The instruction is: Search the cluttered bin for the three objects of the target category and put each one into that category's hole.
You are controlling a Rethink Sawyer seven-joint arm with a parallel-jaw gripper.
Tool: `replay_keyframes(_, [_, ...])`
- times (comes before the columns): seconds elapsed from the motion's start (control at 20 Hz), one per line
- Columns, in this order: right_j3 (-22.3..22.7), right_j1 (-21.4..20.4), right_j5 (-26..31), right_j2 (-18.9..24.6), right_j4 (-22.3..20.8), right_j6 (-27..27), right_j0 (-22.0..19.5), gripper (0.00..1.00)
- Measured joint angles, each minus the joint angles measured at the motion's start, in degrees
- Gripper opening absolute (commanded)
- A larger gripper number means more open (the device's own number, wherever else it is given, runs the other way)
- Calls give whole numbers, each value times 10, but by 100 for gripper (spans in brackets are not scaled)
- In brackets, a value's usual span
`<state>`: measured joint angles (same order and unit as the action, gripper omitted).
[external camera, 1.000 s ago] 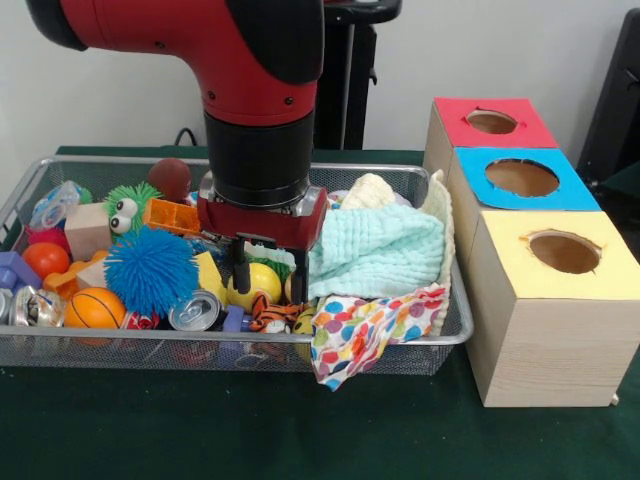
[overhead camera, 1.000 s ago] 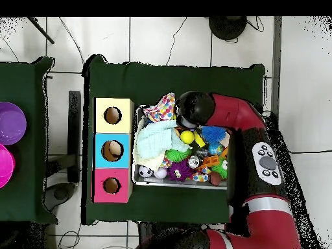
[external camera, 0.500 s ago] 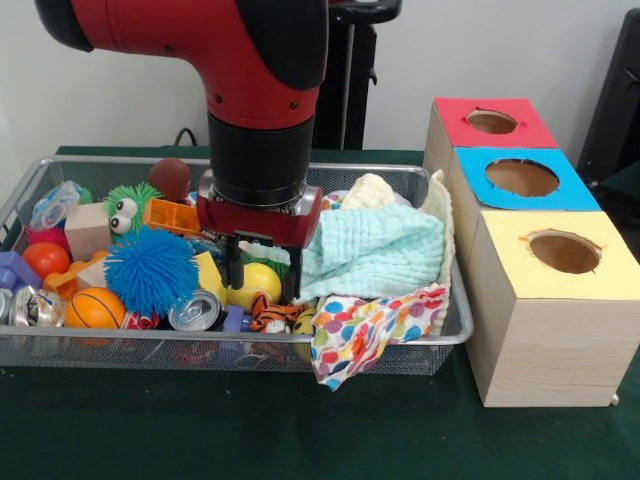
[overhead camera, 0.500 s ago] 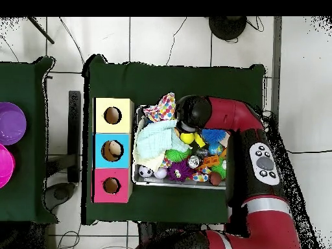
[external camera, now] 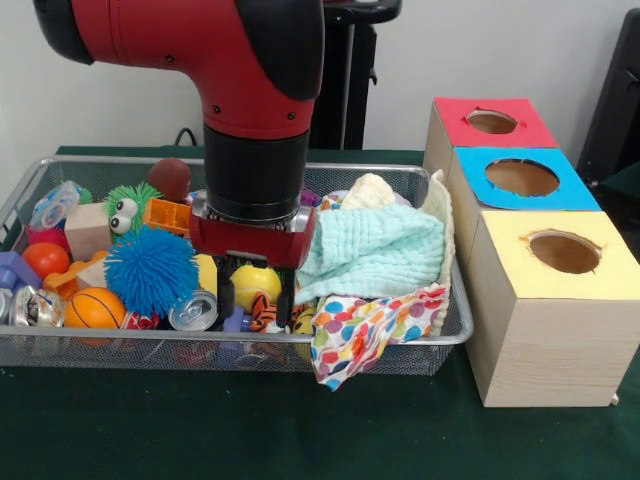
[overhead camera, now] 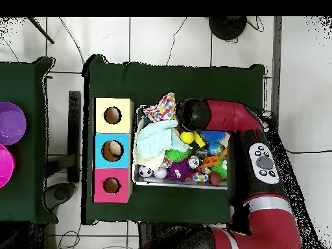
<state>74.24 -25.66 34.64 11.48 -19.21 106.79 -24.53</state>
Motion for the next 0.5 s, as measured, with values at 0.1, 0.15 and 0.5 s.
replay_keyframes(0.1, [2, 2, -17, 3, -1, 0, -2, 100])
replay_keyframes(0.15, [5, 4, -28, 5, -1, 0, -4, 100])
replay_keyframes(0.5, [24, 12, -71, 17, -3, 0, -11, 100])
